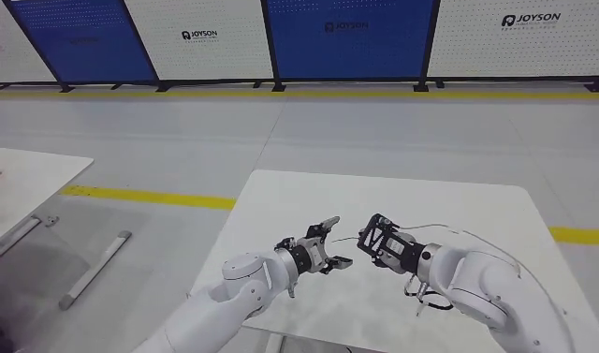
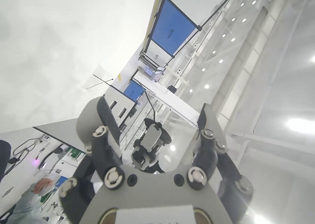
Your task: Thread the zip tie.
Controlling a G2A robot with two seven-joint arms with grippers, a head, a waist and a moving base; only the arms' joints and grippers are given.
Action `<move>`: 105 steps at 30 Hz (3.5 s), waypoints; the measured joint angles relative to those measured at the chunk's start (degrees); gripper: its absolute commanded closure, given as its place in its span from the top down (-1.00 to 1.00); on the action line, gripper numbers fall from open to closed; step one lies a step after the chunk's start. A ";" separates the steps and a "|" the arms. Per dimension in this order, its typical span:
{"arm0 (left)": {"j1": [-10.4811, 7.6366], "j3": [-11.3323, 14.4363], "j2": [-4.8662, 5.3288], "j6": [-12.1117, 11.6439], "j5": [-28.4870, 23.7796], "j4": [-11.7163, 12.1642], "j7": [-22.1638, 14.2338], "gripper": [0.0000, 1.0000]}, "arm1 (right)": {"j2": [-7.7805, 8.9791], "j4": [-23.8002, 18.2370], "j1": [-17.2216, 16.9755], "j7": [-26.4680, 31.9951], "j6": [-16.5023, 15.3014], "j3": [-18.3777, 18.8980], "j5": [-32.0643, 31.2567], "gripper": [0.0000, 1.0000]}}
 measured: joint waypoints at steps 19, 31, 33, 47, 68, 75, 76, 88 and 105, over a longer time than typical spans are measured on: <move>-2.32 2.46 0.58 -0.01 -1.67 1.28 0.35 -1.00 | 0.00 0.00 0.00 0.00 0.00 0.00 0.00 -1.00; -1.33 2.65 0.68 -1.30 5.58 0.37 1.00 -1.00 | 0.38 1.32 -4.57 -4.39 1.38 6.03 7.61 1.00; -0.95 2.86 0.71 -2.22 8.65 0.03 0.52 -1.00 | 0.65 2.03 -6.12 -4.72 1.51 8.04 11.63 1.00; 3.73 6.47 0.29 -13.31 31.49 -0.44 1.63 -1.00 | 0.60 10.10 -7.01 9.69 0.35 12.32 40.85 1.00; 6.35 7.52 -0.76 -20.38 44.27 -1.35 7.28 -1.00 | -1.90 24.45 -3.72 23.64 0.00 12.44 73.79 1.00; 6.76 7.56 -1.49 -19.94 45.82 -2.23 8.29 -1.00 | -5.69 33.66 0.64 27.10 0.00 7.42 77.57 1.00; 6.88 7.65 -1.64 -20.18 46.36 -2.36 8.82 -1.00 | -6.35 35.12 1.34 27.29 0.00 6.56 77.59 1.00; 7.01 7.74 -1.83 -20.36 46.74 -2.27 9.14 -1.00 | -6.83 36.26 1.79 27.28 0.06 6.02 77.88 1.00; 5.76 9.46 -3.52 -18.14 48.65 -1.88 12.37 -1.00 | -9.00 37.95 2.83 26.46 0.46 3.31 79.51 1.00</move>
